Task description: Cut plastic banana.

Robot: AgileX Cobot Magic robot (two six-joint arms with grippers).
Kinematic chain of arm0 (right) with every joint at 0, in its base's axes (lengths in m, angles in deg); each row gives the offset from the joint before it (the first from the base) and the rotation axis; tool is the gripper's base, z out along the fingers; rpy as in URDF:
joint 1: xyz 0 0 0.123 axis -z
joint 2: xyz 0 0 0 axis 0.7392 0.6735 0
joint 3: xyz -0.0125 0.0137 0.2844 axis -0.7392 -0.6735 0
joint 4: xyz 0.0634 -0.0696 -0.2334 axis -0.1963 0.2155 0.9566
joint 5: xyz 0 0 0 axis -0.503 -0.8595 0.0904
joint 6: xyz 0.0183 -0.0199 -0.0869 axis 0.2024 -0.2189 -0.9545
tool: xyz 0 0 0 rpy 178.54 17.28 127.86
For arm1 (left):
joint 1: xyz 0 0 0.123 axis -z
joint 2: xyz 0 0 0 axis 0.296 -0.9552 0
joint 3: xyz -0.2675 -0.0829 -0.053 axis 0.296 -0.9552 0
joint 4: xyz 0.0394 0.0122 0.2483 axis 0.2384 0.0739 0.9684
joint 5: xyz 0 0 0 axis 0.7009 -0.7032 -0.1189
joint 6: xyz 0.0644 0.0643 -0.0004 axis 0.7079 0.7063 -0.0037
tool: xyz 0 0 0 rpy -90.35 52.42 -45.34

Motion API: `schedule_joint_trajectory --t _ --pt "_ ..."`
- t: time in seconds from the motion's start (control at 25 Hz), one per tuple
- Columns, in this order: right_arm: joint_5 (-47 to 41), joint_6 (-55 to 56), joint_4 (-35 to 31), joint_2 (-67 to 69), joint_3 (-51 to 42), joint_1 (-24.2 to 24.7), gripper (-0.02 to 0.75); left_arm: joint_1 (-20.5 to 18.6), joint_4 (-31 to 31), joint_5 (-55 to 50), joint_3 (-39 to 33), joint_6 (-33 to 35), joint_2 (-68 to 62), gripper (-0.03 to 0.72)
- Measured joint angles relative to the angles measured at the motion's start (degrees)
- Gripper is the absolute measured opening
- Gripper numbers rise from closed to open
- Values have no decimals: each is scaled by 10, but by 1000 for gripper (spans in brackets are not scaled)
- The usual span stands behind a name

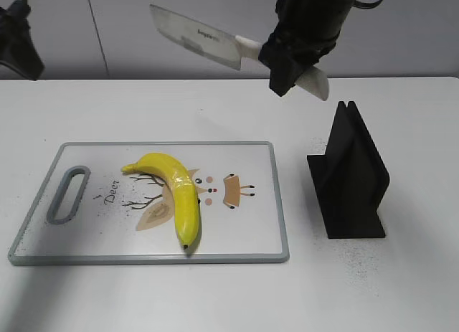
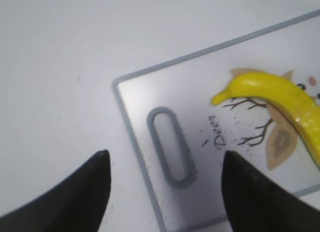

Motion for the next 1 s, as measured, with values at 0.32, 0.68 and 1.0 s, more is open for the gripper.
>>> schedule_joint_trajectory --t 0.32,0.68,1.0 --pt "-2 228 14 -56 -24 0 160 -47 107 -80 -13 -126 27 630" --pt "16 345 36 -205 -216 0 160 -49 113 -84 -160 -130 226 600" --pt "45 440 82 -305 -344 0 160 -49 118 -78 -288 -131 429 593"
